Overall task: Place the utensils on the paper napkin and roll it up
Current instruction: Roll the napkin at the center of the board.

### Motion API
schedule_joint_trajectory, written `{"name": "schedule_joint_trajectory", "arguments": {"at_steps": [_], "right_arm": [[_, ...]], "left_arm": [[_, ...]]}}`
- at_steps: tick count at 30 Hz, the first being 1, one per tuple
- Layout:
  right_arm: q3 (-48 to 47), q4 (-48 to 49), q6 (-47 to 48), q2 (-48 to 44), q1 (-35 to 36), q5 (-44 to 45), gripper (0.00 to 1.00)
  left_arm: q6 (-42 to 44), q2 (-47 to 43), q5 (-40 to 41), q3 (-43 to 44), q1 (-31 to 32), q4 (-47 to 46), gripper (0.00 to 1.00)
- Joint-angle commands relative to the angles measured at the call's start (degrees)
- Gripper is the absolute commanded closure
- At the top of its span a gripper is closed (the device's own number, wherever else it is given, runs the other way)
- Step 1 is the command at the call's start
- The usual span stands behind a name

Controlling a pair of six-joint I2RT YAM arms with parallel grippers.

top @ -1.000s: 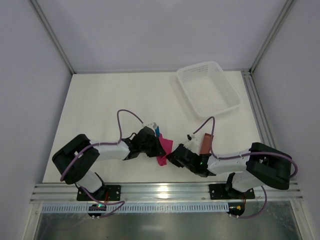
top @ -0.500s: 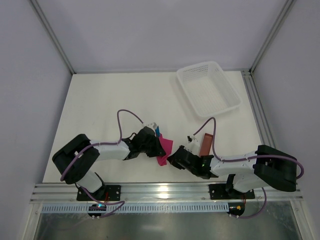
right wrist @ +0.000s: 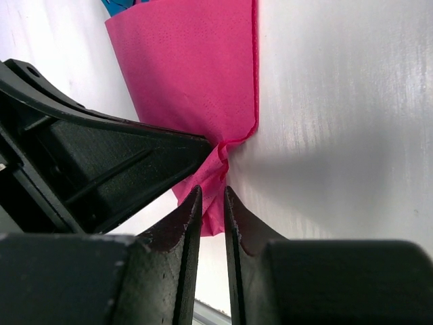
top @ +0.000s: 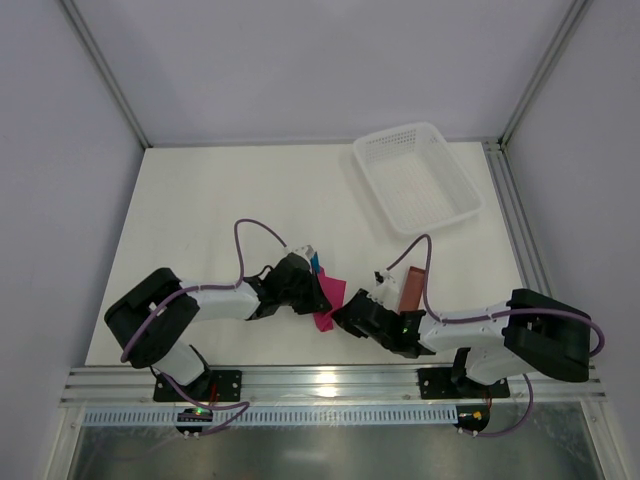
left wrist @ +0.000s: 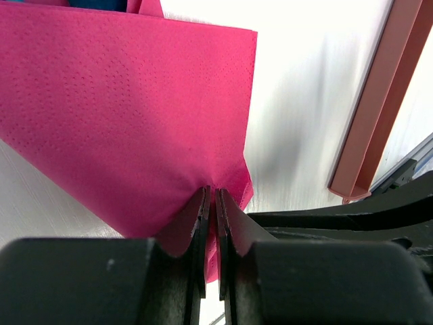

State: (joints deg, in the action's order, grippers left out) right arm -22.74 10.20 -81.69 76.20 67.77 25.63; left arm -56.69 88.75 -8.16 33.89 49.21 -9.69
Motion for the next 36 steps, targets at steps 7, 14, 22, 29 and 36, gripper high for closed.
{"name": "schedule_joint_trajectory", "arguments": {"at_steps": [7, 14, 22, 29, 36], "right_arm": [[-2.7, 4.0, -1.2, 3.8, 0.3, 2.0, 0.78], [-2.0, 6.3, -1.7, 4.7, 0.3, 2.7, 0.78], [-1.2, 6.4, -4.0, 6.3, 0.3, 2.8, 0.96], [-1.2, 0.7, -4.9, 4.1, 0.3, 4.4, 0.96], [-0.9, -1.8, -3.6, 1.1, 0.9, 4.8, 0.96]], "left_arm": [[-0.1, 0.7, -0.2, -0.7, 0.1, 0.8, 0.89], [-0.6, 0.5, -0.5, -1.2, 0.2, 0.1, 0.89], [-0.6, 0.8, -0.5, -0.9, 0.2, 0.4, 0.88], [0.2, 0.9, 1.0, -0.2, 0.2, 2.1, 0.88], [0.5, 1.6, 1.2, 0.4, 0.1, 2.7, 0.87]]}}
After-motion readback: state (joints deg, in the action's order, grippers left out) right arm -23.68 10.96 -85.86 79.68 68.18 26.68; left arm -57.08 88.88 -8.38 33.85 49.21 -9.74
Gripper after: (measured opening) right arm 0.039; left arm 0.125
